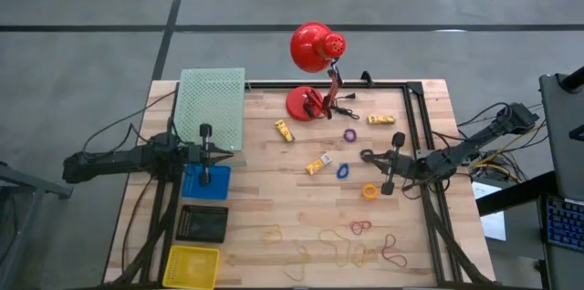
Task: Pick & Place Office Desk Supplies
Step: Put the yellow rubber band into the yellow bin
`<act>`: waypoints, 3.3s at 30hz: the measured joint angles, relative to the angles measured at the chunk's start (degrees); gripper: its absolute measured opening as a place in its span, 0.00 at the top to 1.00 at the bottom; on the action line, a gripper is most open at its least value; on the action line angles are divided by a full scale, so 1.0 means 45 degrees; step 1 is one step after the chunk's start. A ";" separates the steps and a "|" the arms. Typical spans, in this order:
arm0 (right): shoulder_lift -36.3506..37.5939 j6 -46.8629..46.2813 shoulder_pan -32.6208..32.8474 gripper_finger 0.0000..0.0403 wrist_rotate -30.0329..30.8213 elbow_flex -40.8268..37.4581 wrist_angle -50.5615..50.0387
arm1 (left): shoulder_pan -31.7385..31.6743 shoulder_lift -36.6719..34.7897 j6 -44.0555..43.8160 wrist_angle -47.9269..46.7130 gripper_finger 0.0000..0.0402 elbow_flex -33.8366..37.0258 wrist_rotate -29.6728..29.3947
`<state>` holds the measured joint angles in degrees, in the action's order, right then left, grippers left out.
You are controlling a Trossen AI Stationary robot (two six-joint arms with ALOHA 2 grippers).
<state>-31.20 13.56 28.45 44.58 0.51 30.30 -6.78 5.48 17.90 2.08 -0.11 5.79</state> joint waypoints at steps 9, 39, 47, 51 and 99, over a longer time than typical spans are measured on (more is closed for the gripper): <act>0.0005 -0.0005 0.0000 0.98 0.0000 0.0005 0.0000 | 0.0054 -0.0005 -0.4179 0.0266 0.94 0.0003 0.0070; 0.0010 -0.0005 0.0010 0.98 0.0005 0.0010 -0.0005 | 0.3755 1.0550 -0.8646 -0.5499 0.94 -0.8330 -0.2518; 0.0005 -0.0005 0.0010 0.98 0.0005 0.0010 -0.0005 | 0.8051 1.3761 -1.0429 -0.8140 0.94 -1.1292 -0.6439; 0.0005 -0.0005 0.0010 0.98 0.0005 0.0010 -0.0003 | 0.9077 1.4685 -1.0908 -0.8474 0.94 -1.1920 -0.6714; 0.0000 -0.0005 0.0005 0.98 0.0009 0.0010 -0.0005 | 1.0057 2.1553 -1.1455 -0.1008 0.41 -1.0804 -0.4918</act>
<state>-31.20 13.54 28.47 44.62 0.56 30.28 38.48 102.46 -33.64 -2.45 -48.73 -16.35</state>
